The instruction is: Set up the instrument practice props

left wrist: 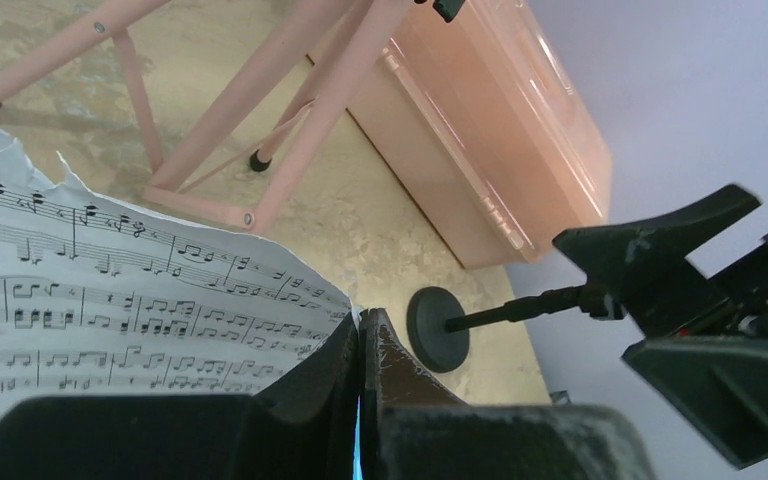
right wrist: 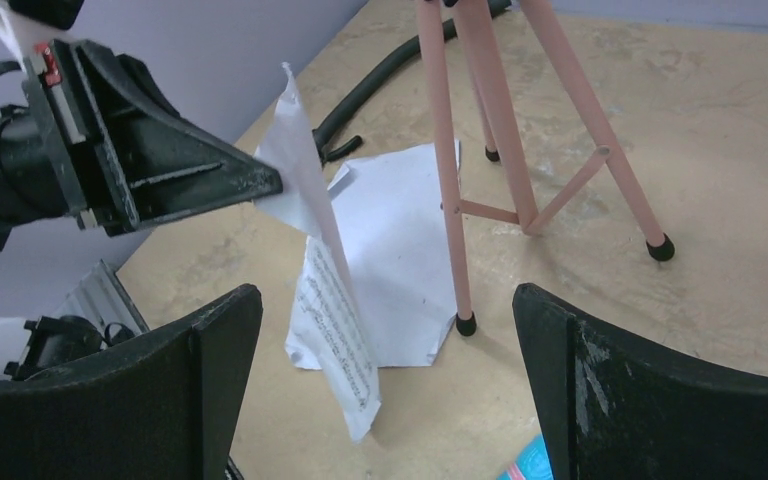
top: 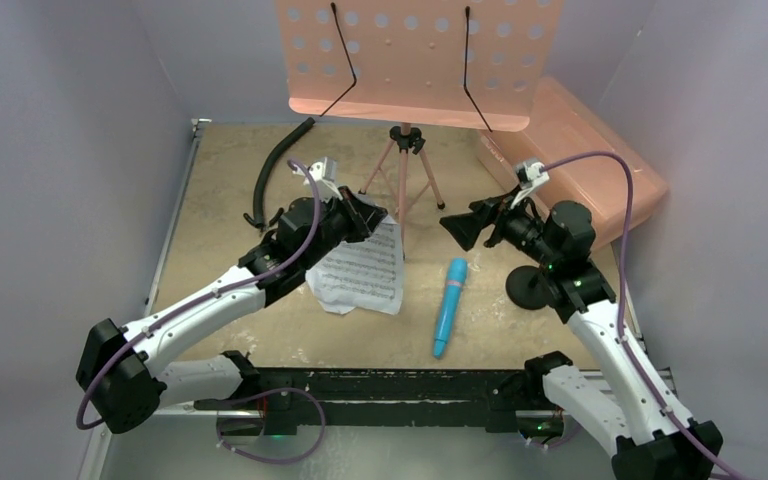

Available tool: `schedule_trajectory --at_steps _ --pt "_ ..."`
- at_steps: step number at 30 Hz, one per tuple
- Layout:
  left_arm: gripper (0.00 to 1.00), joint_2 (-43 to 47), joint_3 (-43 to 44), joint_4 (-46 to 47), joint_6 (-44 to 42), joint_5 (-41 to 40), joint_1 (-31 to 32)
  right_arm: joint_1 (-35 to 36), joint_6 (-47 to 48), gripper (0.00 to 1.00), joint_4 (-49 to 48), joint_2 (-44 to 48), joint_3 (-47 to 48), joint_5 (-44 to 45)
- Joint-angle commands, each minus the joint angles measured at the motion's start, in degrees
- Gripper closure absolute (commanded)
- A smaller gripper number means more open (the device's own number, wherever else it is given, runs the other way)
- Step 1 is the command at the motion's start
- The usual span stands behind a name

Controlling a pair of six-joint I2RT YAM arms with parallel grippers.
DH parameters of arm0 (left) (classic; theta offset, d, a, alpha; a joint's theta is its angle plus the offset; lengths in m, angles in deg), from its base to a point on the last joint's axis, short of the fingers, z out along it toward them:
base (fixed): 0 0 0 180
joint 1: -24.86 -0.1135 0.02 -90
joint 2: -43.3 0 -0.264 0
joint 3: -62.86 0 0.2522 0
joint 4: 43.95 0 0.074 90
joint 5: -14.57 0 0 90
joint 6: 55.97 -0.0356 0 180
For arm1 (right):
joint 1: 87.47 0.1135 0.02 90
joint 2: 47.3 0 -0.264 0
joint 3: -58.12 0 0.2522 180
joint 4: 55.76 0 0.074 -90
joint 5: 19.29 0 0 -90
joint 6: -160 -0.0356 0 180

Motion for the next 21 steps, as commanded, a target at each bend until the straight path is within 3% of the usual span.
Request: schedule_trajectory --at_steps 1,10,21 --pt "1.00 0.36 2.07 3.72 7.73 1.31 -0.16 0.12 2.46 0.02 -8.13 4.51 -4.69 -2.65" --pt "1.00 2.46 1.84 8.76 10.51 3.18 -0.14 0.12 8.58 0.02 -14.23 6.32 -8.86 -14.22" --pt "1.00 -1.34 8.56 6.72 13.24 9.27 -0.07 0.65 8.43 0.03 -21.07 1.47 -8.45 -13.72"
